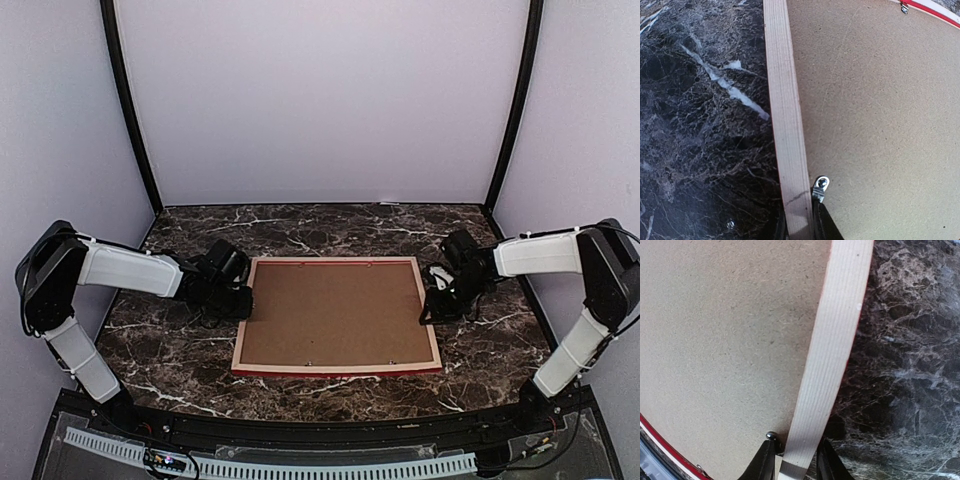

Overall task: Put the photo into the frame
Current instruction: Pick up the photo frame from the center of the board.

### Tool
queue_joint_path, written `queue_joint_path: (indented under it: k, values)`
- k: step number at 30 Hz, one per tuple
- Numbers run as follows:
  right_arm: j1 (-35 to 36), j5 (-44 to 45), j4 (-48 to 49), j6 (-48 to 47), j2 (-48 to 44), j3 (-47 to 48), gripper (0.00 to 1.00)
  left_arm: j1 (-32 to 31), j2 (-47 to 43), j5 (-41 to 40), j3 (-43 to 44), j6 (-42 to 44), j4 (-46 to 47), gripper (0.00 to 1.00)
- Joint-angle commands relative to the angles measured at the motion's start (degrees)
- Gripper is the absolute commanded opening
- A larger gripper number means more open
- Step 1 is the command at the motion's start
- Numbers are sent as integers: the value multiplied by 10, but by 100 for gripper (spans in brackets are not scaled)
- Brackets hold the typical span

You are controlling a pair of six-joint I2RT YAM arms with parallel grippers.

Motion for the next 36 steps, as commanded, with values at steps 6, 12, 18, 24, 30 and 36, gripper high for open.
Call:
queue_joint_path:
  k: [6, 12, 18, 24, 30, 36]
  values:
    - [-7, 19, -6, -30, 42, 27, 26, -7, -7, -7, -6, 25, -72, 12]
    - [-7, 6, 2, -25, 31, 29, 49, -7, -6, -7, -2, 22, -72, 13]
    - [-7, 12, -6, -9, -1, 9, 58, -7, -7, -8, 1, 17, -70, 22]
    - [-7, 24, -6, 42, -43, -34, 60, -7, -16, -14, 10, 17, -72, 39]
    - [18, 18, 19, 80, -69, -76, 57, -7, -29, -13, 24, 22, -72, 56]
    - [34, 23, 40, 90, -47, -84, 42, -8, -59, 14, 35, 59, -63, 69]
